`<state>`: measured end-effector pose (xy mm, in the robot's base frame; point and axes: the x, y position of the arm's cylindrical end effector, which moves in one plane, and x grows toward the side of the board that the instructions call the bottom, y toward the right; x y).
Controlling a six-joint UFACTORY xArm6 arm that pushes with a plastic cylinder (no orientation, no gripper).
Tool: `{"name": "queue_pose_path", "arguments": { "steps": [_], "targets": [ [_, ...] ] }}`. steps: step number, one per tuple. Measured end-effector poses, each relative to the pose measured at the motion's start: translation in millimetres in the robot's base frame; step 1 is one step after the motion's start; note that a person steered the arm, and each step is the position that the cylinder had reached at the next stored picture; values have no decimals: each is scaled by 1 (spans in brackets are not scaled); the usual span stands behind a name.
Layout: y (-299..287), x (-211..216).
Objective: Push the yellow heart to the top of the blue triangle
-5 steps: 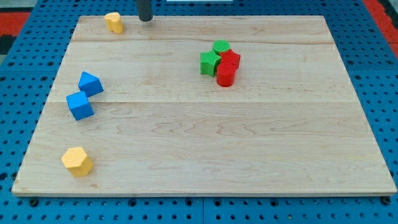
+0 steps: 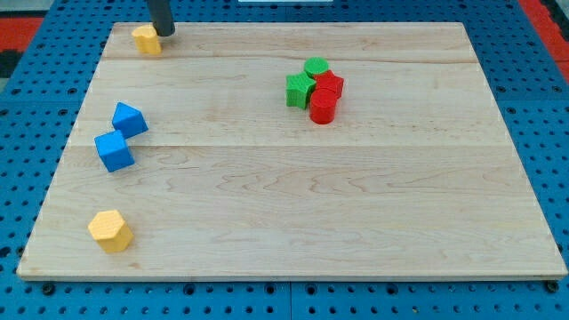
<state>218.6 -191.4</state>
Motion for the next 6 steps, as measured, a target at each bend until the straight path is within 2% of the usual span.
{"name": "queue_pose_path", "arguments": {
  "steps": [2, 3, 4, 5, 6],
  "targets": [
    [-44, -14],
    [-56, 10],
    [-47, 30],
    [-28, 15],
    [-25, 49]
  ]
}}
